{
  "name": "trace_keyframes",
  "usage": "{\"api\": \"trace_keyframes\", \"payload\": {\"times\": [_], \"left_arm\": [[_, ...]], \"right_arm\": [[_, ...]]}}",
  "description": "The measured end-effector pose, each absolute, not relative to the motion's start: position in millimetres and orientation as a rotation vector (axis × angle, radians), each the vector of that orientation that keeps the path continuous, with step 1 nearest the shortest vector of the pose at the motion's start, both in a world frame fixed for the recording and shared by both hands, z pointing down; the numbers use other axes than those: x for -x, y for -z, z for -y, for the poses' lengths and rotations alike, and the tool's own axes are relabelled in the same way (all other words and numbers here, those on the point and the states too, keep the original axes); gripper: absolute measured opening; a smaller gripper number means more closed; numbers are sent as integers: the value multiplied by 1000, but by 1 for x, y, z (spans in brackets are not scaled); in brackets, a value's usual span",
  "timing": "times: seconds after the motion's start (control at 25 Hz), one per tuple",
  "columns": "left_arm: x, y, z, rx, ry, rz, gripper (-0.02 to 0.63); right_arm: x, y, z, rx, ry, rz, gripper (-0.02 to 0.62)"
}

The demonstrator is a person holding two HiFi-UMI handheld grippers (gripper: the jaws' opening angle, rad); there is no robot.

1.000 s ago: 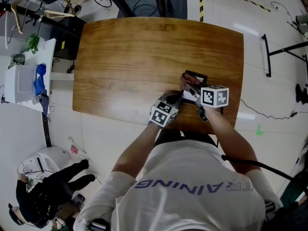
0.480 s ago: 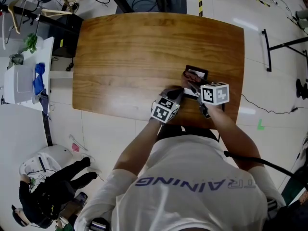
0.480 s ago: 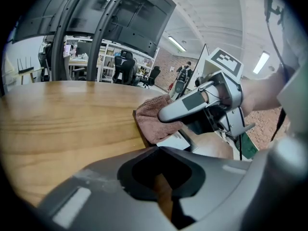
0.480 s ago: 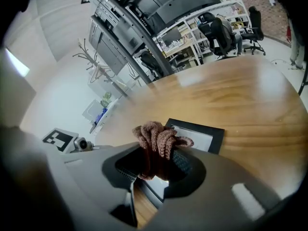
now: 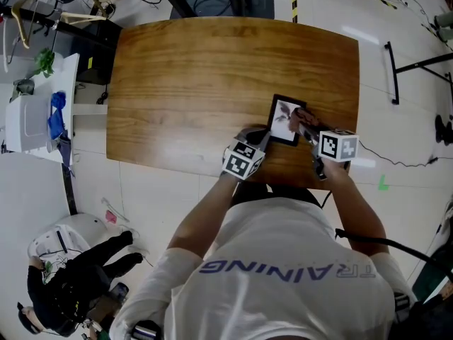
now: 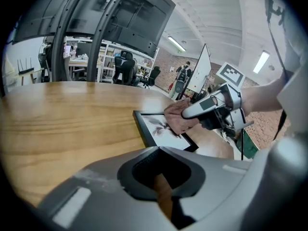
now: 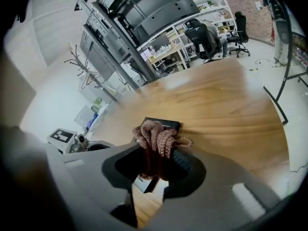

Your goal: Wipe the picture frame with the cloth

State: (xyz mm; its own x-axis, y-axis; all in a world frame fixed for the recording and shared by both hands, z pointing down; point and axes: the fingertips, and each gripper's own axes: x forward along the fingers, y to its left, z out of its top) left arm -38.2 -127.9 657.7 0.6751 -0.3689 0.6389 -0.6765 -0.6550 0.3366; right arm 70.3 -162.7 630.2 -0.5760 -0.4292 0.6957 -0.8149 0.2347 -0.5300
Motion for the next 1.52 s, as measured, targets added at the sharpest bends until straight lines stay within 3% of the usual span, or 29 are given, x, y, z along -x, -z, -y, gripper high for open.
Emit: {"api": "trace_keyframes", "payload": {"times": [0.52, 1.04, 1.52], "left_arm": [[39, -658, 128, -2326, -715, 804, 6], [68, -624, 145, -2345, -686, 885, 6], [67, -636, 130, -2313, -676, 853, 6]], "right_arm": [[-92, -627, 153, -1241, -1317, 2110, 117], [32, -628, 132, -904, -1343, 2214, 117], [-2, -639, 126, -992, -1397, 2123, 117]]}}
